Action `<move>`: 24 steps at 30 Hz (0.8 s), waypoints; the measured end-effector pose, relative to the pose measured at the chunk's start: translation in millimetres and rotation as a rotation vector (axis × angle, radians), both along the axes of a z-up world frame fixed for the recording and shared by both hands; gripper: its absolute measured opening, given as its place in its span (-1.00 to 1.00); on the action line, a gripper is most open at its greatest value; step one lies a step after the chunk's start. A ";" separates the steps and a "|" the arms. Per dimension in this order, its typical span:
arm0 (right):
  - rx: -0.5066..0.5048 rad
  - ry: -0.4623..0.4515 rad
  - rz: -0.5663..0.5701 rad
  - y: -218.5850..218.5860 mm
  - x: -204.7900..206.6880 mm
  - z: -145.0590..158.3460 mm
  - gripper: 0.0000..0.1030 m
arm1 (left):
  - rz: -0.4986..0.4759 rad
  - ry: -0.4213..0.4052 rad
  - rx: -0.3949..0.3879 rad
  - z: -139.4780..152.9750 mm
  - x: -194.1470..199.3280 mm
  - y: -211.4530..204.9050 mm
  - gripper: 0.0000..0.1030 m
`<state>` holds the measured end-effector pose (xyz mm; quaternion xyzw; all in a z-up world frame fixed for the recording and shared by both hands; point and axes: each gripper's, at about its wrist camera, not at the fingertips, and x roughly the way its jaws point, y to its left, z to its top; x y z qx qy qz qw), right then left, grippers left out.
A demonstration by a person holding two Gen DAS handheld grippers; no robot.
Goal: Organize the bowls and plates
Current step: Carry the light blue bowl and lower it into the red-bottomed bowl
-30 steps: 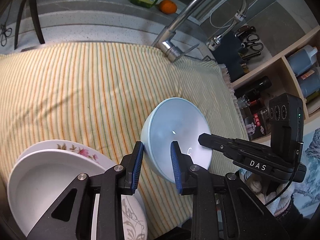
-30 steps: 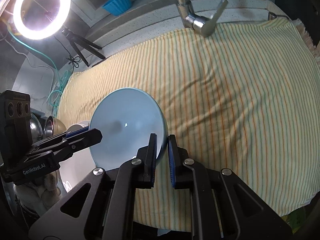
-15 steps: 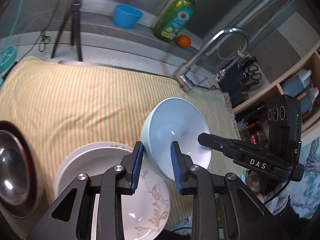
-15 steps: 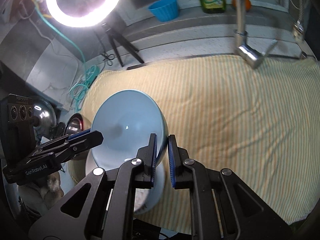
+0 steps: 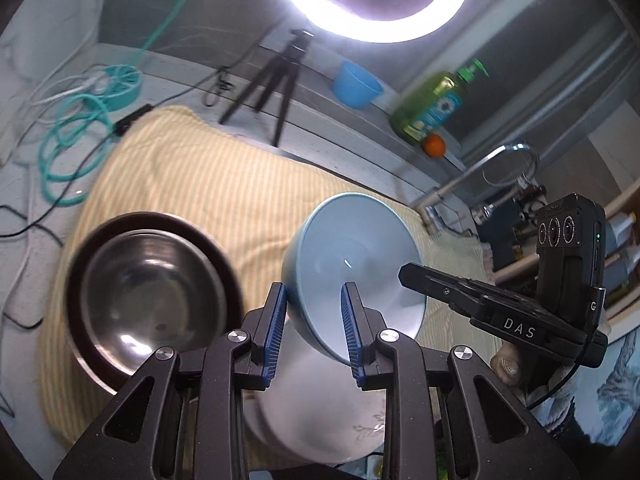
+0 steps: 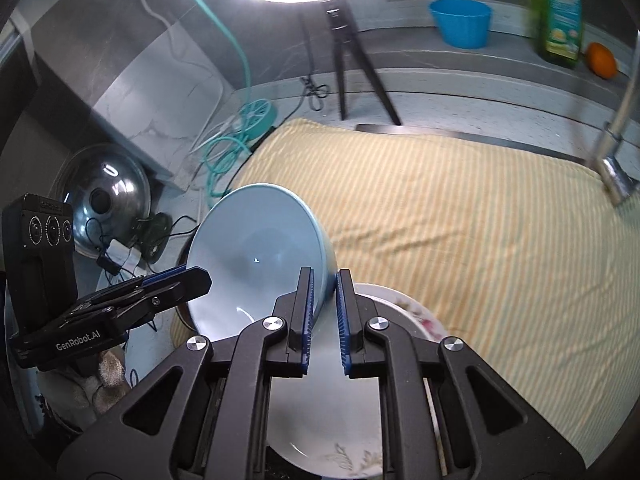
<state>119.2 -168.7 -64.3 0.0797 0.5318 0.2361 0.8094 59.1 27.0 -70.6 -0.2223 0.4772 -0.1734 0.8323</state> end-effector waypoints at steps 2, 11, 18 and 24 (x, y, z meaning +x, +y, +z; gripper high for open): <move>0.003 0.002 0.026 17.1 2.3 -0.6 -0.78 | 0.033 0.004 -0.006 -1.6 -3.9 16.6 -0.52; -0.001 0.021 0.137 86.8 9.9 -11.1 -0.78 | 0.156 0.031 -0.009 -11.4 -15.8 75.5 -0.52; -0.027 0.055 0.186 114.0 13.1 -30.2 -0.78 | 0.201 0.069 -0.010 -24.0 -18.2 99.4 -0.52; -0.044 0.077 0.198 121.8 16.0 -41.8 -0.78 | 0.205 0.100 -0.015 -35.6 -17.8 104.8 -0.52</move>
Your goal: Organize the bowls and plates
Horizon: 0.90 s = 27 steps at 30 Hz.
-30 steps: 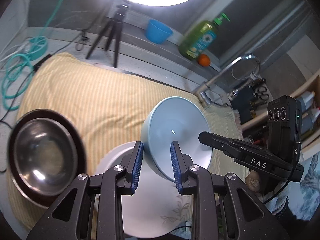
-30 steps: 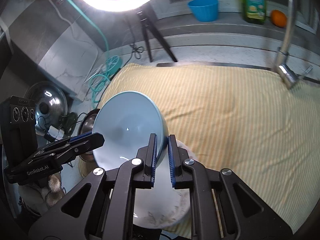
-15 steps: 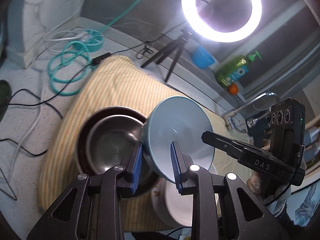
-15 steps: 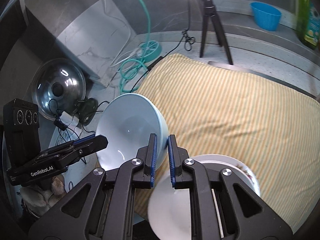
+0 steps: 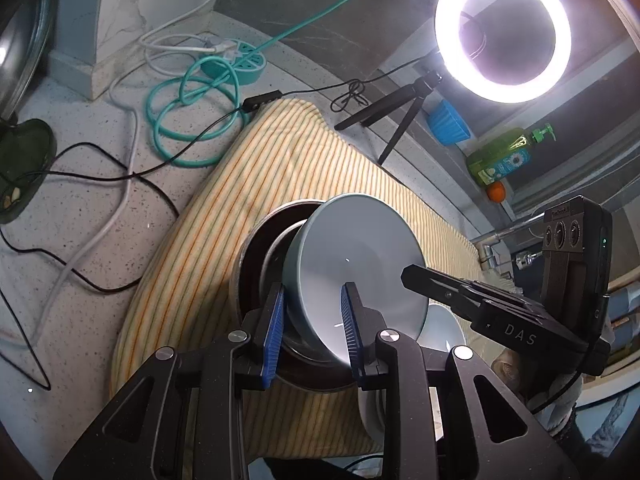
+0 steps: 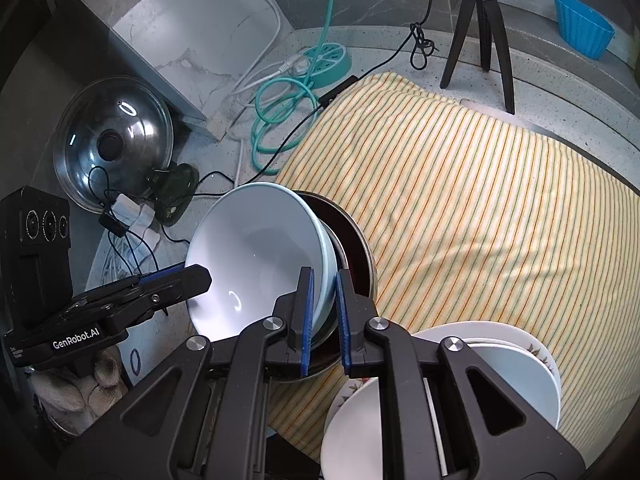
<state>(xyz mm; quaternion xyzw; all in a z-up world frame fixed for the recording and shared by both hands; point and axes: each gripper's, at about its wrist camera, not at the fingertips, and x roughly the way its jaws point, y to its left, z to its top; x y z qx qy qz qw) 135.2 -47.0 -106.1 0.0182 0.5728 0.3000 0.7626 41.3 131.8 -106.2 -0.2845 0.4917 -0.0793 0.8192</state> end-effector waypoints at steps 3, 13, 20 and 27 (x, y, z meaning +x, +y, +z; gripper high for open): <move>-0.008 0.008 0.003 1.4 1.6 -4.5 -0.79 | -0.002 0.010 0.001 -3.5 0.6 0.9 -0.52; -0.034 0.010 0.019 5.2 2.2 -13.0 -0.78 | -0.009 0.034 0.019 -7.6 4.2 0.4 -0.52; -0.007 0.002 0.013 -2.1 2.0 -6.3 -0.78 | 0.005 0.019 0.022 -1.0 1.1 6.3 -0.52; 0.029 0.004 -0.031 -22.0 0.6 -0.1 -0.78 | 0.048 0.000 0.024 3.3 -9.6 21.3 -0.52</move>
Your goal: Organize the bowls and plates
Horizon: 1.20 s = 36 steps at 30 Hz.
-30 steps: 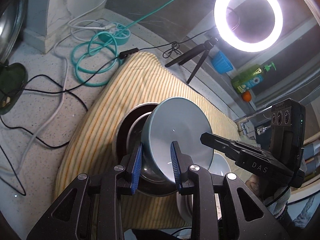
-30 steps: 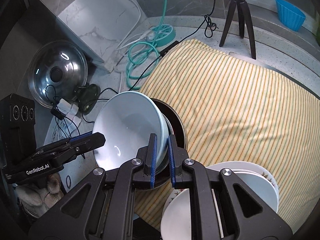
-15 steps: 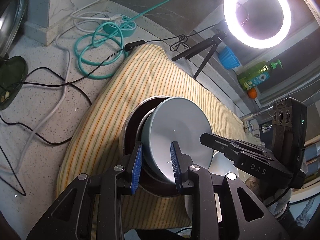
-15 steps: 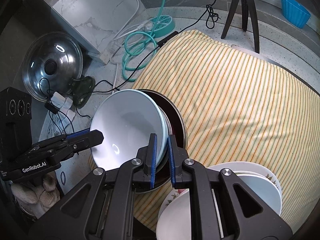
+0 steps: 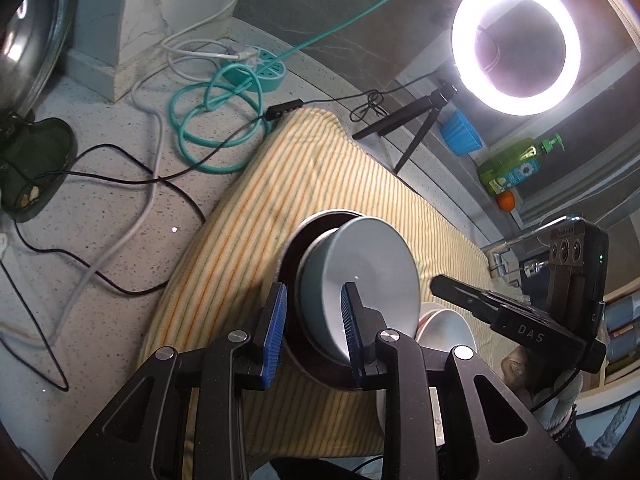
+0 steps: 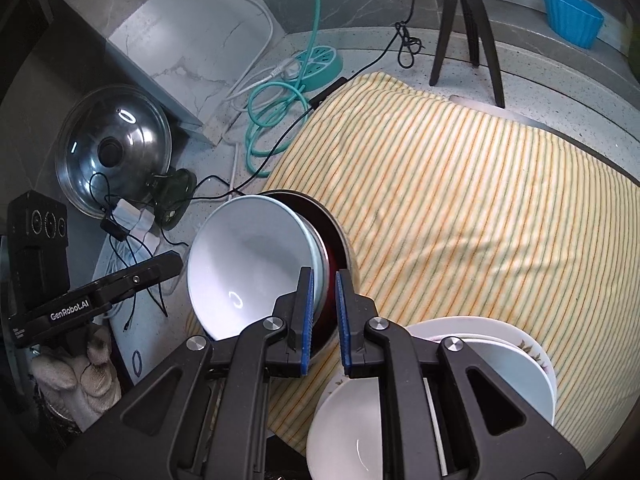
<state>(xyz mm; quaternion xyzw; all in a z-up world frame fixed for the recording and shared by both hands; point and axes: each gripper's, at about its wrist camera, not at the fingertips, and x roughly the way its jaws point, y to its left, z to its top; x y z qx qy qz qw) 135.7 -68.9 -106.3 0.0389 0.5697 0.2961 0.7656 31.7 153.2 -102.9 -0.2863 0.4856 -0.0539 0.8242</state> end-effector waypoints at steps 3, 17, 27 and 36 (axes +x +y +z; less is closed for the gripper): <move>0.005 0.013 -0.027 -10.5 1.0 -3.2 -0.78 | 0.032 0.011 -0.007 -5.2 -4.3 9.5 -0.52; 0.075 0.113 -0.073 -27.2 2.9 -24.3 -0.78 | 0.060 0.038 -0.065 -20.8 -13.4 14.8 -0.52; 0.073 0.135 -0.063 -18.9 3.3 -35.4 -0.78 | 0.049 0.069 -0.063 -34.4 -8.8 11.0 -0.52; 0.061 0.146 -0.041 -11.0 4.2 -39.1 -0.78 | 0.037 0.084 -0.069 -43.1 -3.6 8.5 -0.52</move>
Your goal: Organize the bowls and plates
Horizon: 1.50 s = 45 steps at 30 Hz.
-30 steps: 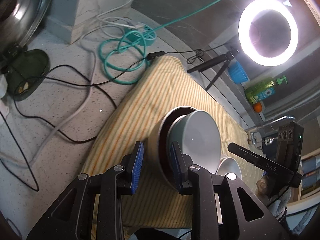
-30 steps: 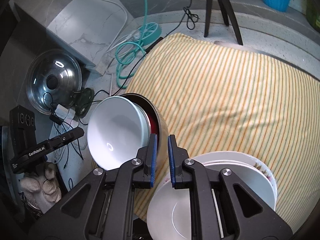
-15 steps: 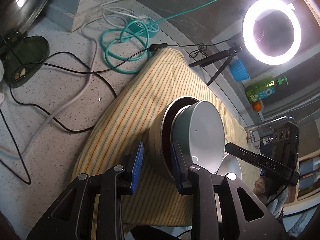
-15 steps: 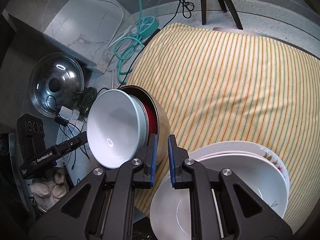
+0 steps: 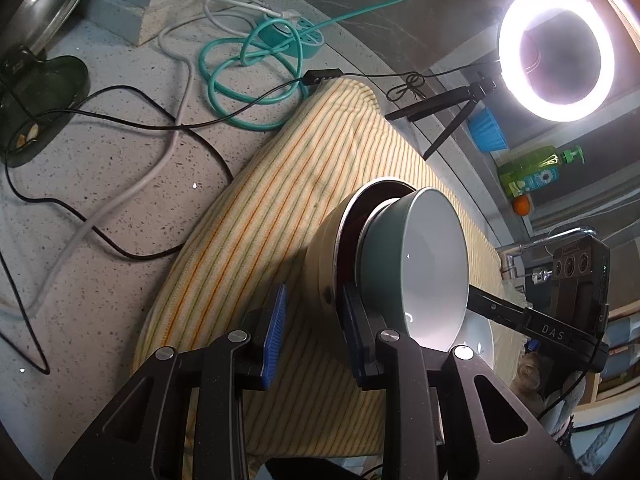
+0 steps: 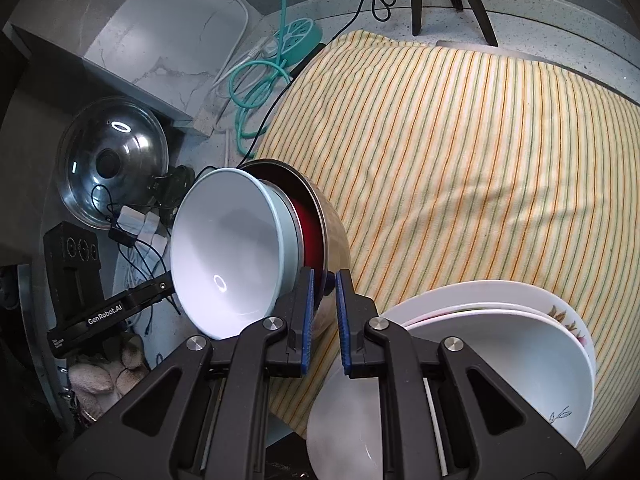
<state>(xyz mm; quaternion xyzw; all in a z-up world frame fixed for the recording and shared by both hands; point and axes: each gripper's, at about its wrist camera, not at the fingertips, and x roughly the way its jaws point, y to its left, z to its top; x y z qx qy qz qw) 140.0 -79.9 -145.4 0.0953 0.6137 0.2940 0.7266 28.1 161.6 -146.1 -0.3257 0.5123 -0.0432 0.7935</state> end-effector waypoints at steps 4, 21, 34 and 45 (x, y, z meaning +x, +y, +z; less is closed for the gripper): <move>0.000 0.012 -0.002 1.2 2.0 -3.9 -0.78 | -0.001 0.003 -0.009 -2.0 2.3 -0.2 -0.52; -0.011 0.008 -0.013 2.4 1.3 -1.9 -0.78 | -0.044 0.006 0.012 0.7 7.6 -7.3 -0.76; 0.023 -0.014 -0.054 -18.8 -8.8 19.6 -0.78 | -0.075 -0.031 0.040 23.1 4.2 -22.9 -0.75; 0.045 -0.068 -0.104 -64.5 -30.8 56.9 -0.78 | -0.110 -0.117 0.028 56.3 -3.9 -56.2 -0.75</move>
